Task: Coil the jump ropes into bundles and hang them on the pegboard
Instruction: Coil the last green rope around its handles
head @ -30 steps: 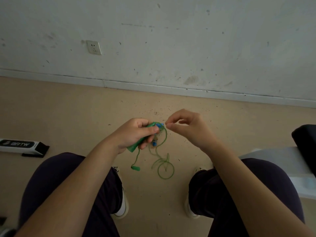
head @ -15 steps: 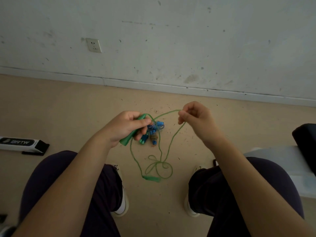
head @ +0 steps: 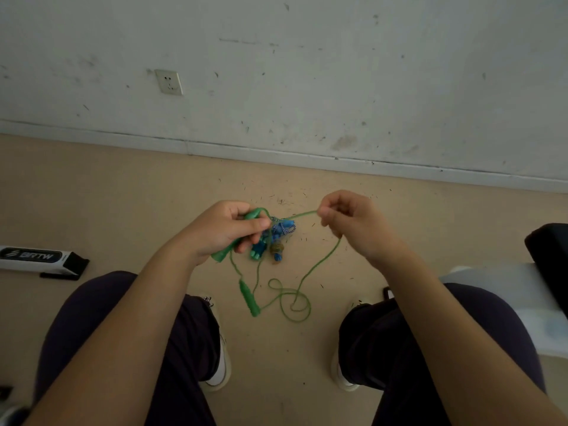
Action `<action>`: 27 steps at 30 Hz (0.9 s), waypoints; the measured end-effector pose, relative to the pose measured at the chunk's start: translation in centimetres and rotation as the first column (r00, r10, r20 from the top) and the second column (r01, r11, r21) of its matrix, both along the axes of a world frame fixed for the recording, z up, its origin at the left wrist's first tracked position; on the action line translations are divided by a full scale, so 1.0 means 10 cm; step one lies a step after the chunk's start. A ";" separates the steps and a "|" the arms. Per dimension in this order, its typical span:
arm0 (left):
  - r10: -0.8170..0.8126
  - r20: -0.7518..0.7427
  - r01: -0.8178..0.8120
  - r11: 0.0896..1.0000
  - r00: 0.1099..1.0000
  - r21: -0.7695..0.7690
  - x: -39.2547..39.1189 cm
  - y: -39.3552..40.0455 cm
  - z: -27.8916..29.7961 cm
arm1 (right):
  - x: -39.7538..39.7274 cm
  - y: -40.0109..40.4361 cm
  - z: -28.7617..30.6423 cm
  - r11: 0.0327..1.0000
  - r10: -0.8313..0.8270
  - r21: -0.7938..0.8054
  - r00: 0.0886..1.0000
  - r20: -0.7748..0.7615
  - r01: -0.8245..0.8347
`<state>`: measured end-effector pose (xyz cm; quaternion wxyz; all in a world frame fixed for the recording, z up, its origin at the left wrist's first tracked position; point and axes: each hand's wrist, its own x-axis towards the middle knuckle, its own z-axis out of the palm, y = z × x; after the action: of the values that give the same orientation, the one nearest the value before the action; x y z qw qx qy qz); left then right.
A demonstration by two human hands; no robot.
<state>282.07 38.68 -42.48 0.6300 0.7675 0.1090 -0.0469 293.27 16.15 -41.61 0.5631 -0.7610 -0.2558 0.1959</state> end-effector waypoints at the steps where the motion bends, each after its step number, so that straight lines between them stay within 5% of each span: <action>1: 0.015 0.011 -0.015 1.000 1.000 0.002 -0.01 0.05 0.01 | 0.03 -0.04 0.02 0.999 -0.020 0.028 1.000 -0.008 0.020; 9: -0.061 -0.014 0.061 0.998 0.998 -0.023 0.02 -0.20 -0.06 | -0.20 0.14 -0.08 0.972 0.221 -0.062 0.973 -0.070 -0.225; 16: 0.022 0.016 -0.022 1.000 1.000 -0.019 0.00 -0.06 0.02 | -0.01 0.01 0.00 0.998 -0.037 0.045 0.999 -0.037 0.038; 23: -0.063 -0.006 0.063 0.997 0.998 -0.047 0.00 -0.22 0.00 | -0.18 0.14 -0.07 0.981 0.193 -0.018 0.979 -0.072 -0.194; 27: -0.055 -0.026 0.053 0.997 0.998 -0.053 -0.01 -0.17 0.03 | -0.14 0.14 -0.07 0.993 0.094 -0.070 0.996 -0.003 -0.094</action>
<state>282.00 37.02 -42.21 0.6471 0.7525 0.0955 -0.0771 291.88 17.53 -42.28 0.5260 -0.7674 -0.2845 0.2311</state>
